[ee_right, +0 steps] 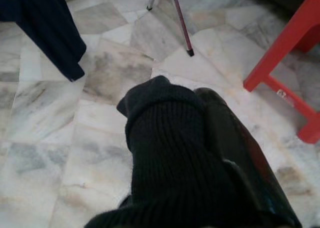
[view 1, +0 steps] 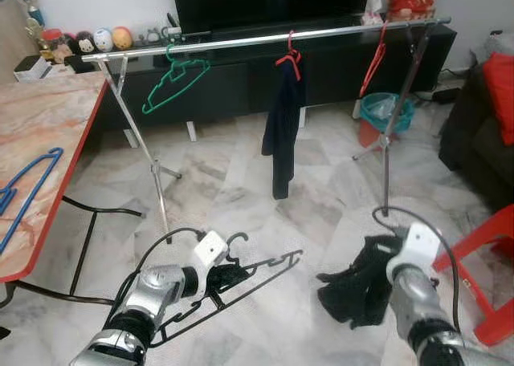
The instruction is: Hang hanger
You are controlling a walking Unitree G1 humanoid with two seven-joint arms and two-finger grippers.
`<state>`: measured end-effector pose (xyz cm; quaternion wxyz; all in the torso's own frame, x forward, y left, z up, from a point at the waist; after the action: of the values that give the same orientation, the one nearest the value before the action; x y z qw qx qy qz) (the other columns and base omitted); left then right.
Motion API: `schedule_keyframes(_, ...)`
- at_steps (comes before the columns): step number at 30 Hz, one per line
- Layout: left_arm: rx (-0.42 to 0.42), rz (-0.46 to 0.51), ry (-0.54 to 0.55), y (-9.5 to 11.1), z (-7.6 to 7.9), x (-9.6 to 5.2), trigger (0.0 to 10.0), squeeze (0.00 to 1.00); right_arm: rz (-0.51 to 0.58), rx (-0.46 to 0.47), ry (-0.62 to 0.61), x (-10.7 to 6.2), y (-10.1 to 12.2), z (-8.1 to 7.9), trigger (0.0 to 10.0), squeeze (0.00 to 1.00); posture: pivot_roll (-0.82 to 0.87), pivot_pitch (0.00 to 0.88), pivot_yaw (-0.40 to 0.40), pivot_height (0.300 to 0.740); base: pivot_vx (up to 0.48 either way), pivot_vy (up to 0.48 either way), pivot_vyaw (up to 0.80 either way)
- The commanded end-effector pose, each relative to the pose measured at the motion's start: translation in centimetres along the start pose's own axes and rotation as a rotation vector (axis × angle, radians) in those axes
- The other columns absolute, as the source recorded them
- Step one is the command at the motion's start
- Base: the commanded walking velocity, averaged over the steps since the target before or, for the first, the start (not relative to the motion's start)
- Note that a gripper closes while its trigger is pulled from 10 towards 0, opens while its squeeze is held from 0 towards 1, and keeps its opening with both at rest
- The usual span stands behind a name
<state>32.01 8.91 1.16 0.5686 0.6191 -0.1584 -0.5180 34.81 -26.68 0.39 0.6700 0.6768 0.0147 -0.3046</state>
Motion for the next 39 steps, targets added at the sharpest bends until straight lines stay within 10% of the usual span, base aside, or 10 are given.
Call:
schedule_keyframes(1,0.01,0.007,-0.063,1.2,0.3,-0.2,10.0,0.0,0.031,-0.037,0.02,0.4,2.2,-1.1,10.0,0.0,-0.08,0.0,0.042,0.74,0.0,0.0,0.0)
schedule_keyframes(20,-0.011,0.06,-0.462,3.9,6.9,-1.1,10.0,0.0,-0.042,-0.131,0.06,0.4,3.5,-4.4,10.0,0.0,-0.07,0.0,0.031,0.74,0.0,0.0,0.0)
schedule_keyframes(39,0.011,0.085,-0.19,5.7,4.7,1.4,10.0,0.0,0.064,-0.169,0.194,-0.3,9.0,-9.2,10.0,0.0,-0.08,0.0,0.034,0.74,0.0,0.0,0.0)
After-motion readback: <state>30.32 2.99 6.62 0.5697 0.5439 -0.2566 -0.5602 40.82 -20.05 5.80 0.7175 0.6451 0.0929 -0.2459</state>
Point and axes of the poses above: a point about 5 cm out from each wrist's last joint towards the gripper, its own x axis pointing out of the wrist towards the gripper, its own y axis along the axis of the wrist's last joint, z = x × y, the point moved 5 cm from there along x, pointing out of the wrist towards the gripper, and after that the axes turned 5 degrees about -x, right-handed, at the moved point
